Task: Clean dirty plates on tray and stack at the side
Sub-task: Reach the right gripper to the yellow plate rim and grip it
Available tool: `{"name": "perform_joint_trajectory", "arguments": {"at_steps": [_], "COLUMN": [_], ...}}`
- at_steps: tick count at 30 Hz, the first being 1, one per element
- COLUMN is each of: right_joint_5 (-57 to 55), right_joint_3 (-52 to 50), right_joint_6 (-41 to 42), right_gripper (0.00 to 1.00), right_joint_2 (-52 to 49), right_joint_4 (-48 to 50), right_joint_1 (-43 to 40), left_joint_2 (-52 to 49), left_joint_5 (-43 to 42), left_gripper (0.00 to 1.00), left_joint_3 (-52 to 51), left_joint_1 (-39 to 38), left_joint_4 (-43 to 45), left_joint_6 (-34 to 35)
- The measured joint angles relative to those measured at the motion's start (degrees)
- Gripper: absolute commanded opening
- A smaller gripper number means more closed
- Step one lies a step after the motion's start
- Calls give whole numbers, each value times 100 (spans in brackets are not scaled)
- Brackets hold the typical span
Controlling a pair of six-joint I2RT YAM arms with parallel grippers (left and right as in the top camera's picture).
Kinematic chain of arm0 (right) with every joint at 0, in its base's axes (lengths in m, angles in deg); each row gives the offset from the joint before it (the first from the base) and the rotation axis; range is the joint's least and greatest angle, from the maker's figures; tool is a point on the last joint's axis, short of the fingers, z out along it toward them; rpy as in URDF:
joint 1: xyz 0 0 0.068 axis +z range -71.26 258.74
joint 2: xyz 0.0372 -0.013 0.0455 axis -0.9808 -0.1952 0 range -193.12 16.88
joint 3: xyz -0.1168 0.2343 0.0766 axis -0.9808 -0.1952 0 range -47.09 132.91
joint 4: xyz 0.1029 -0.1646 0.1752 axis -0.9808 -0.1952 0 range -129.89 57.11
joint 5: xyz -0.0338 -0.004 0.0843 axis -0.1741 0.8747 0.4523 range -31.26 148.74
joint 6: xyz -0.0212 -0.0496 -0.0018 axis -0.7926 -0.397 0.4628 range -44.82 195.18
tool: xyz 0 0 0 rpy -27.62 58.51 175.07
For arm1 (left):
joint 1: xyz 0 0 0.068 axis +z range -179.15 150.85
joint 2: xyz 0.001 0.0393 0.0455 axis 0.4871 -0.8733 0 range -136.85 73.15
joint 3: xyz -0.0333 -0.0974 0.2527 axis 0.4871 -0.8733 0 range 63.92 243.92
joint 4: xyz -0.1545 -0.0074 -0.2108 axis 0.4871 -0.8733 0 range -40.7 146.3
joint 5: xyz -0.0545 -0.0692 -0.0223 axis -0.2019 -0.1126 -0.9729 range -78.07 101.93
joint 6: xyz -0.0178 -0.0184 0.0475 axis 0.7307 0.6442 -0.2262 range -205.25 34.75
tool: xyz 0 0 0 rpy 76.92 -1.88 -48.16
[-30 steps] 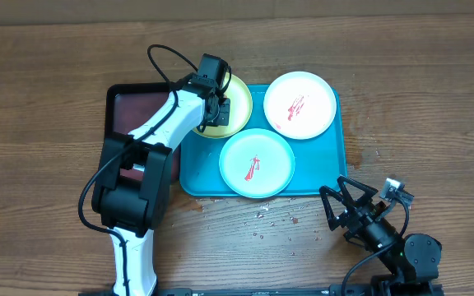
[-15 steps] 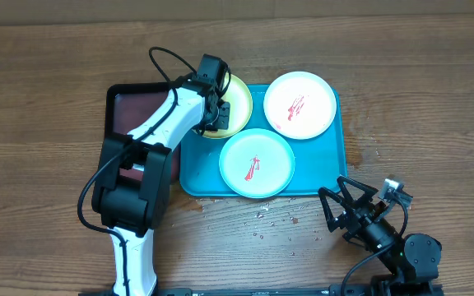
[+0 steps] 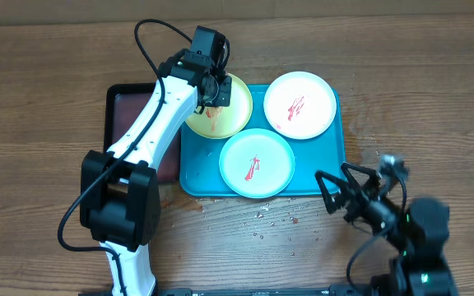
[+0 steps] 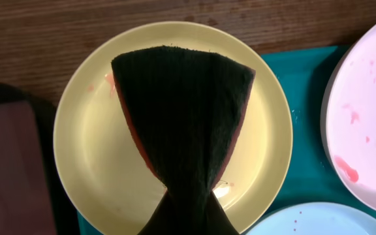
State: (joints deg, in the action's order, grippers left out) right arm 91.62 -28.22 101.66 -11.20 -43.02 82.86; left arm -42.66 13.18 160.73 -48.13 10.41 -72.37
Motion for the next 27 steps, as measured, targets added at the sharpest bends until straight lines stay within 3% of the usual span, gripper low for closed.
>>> {"name": "perform_joint_trajectory", "arguments": {"at_steps": [5,10,17,21,22,23,24,25,27], "right_joint_5": [-122,-833,-2048,-2184,-2175,-2153,-2144,-2131,-2124], "right_joint_3": [1425,3091,4385,4542,4542,4542,4540,4540,4542], "right_joint_6": [-739,-1329,-1604,-1631,-1639,-1650,-1655,-1672,-1683], "right_gripper": [100,100,100,99,95,77,65,59,58], "right_joint_2": [-1788,-3504,-5263,-6039,-6155,-6262,-6334,-6384,-6448], "right_joint_4": [-942,-1698,-1864,-1545,-1480,-1344,-1220,-1056,-743], "right_joint_1": [160,887,2031,2277,2286,2288,2288,2288,2288], "left_joint_2": [-2,-2,-2,-13,-26,-50,-76,-122,-236], "left_joint_5": [-131,-343,-433,-557,-584,-605,-625,-651,-693], "left_gripper": [4,4,4,4,4,4,4,4,4], "left_joint_3": [0,0,-2,-68,-94,-120,-142,-162,-175], "left_joint_1": [162,444,505,498,498,498,498,498,498], "left_joint_4": [-87,-50,133,345,369,382,393,400,404], "left_joint_6": [-2,-7,-129,-133,-133,-133,-133,-133,-133]}}
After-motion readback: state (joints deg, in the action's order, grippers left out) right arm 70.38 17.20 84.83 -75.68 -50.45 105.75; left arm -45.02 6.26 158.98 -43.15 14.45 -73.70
